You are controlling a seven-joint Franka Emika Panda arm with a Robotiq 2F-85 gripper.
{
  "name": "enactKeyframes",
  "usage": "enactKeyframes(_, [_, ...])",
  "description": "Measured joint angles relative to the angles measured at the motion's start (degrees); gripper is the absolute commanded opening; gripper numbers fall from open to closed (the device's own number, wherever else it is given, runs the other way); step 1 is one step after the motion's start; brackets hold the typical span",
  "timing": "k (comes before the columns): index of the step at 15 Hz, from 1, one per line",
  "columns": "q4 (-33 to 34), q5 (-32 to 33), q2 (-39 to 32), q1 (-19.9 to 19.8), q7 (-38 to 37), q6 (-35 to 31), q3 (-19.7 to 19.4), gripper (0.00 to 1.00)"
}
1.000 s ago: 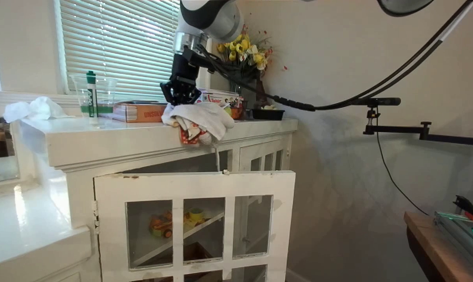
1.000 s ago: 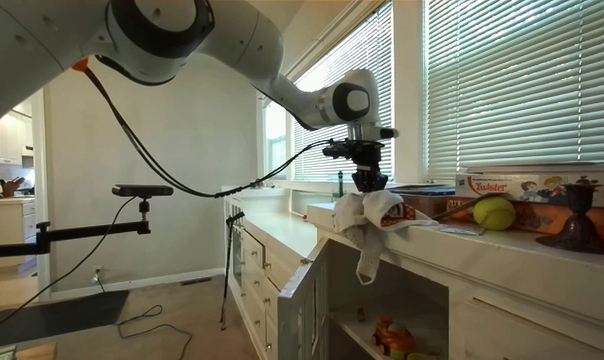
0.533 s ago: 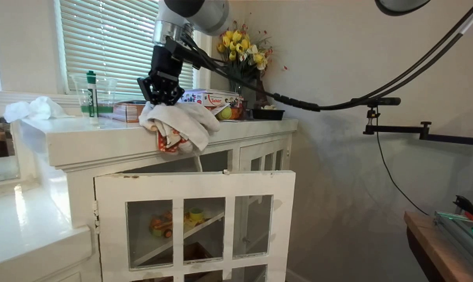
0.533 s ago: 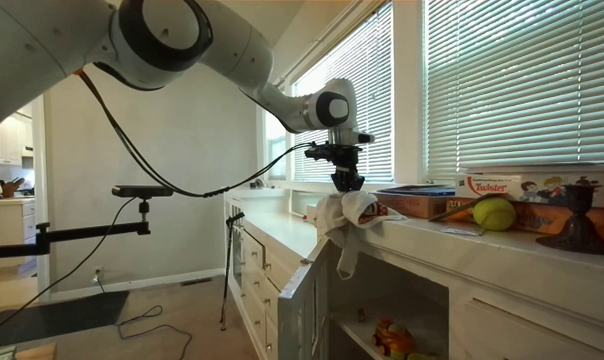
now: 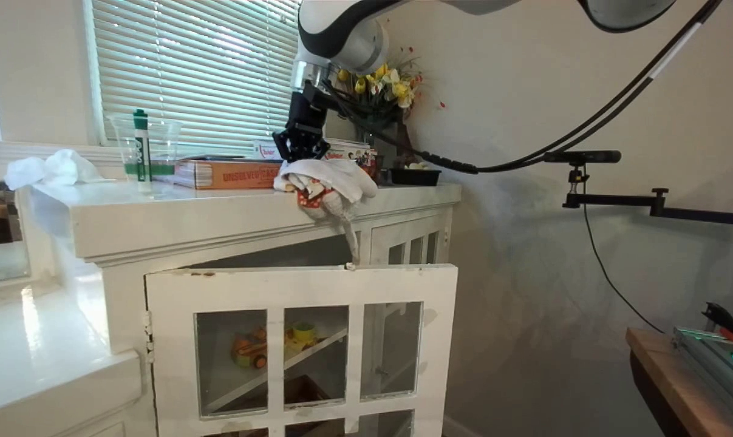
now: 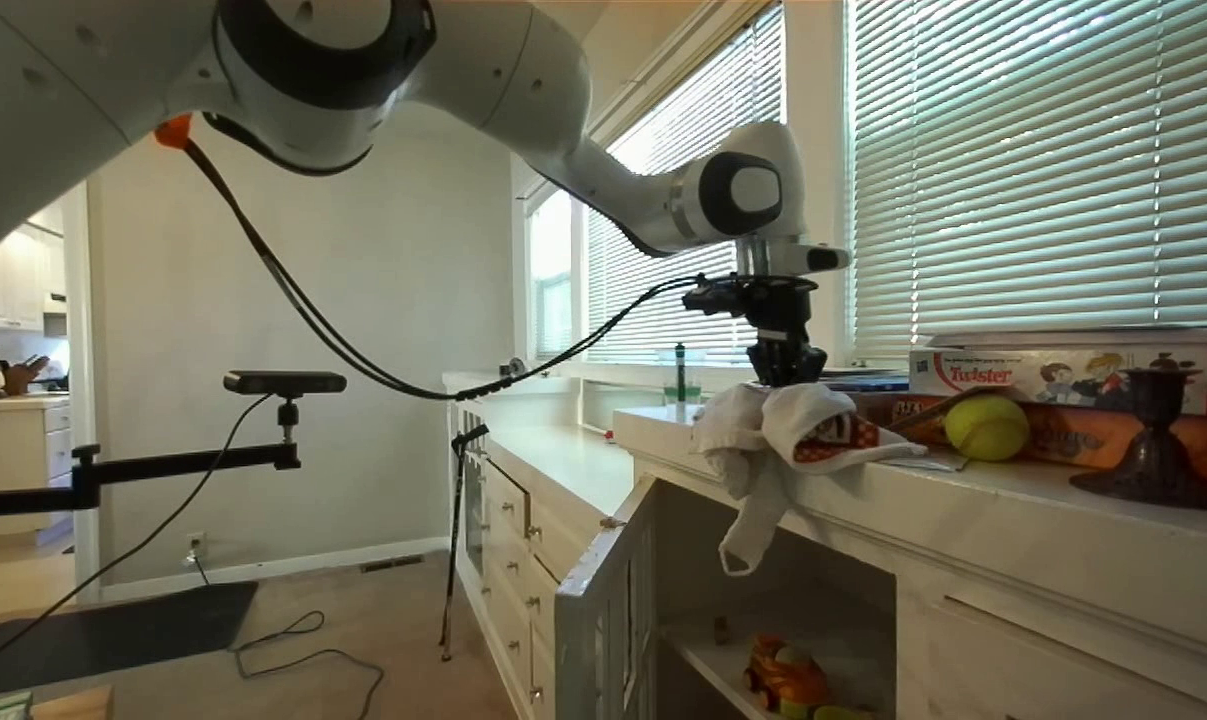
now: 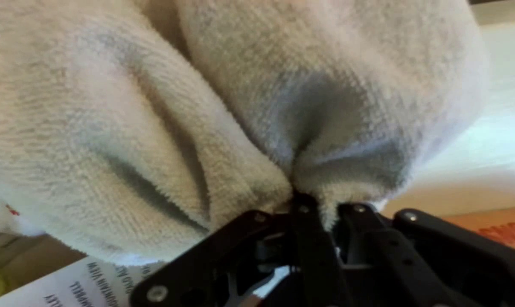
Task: Use the towel to wipe the countertop.
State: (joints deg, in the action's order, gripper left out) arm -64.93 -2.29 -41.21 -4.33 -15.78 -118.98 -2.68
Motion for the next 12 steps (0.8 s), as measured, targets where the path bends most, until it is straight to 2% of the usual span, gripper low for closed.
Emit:
enactKeyframes(2, [0.0,-0.17,0.0,-1.17,-0.06,0.0,-0.33,0.03])
enactKeyframes(5, [0.0,-0.19,0.0,-0.42,0.03,0.0,0.22,0.03])
enactKeyframes(12, [0.79,-0.18,-0.53,7.94,1.2,0.3,4.19,0.03])
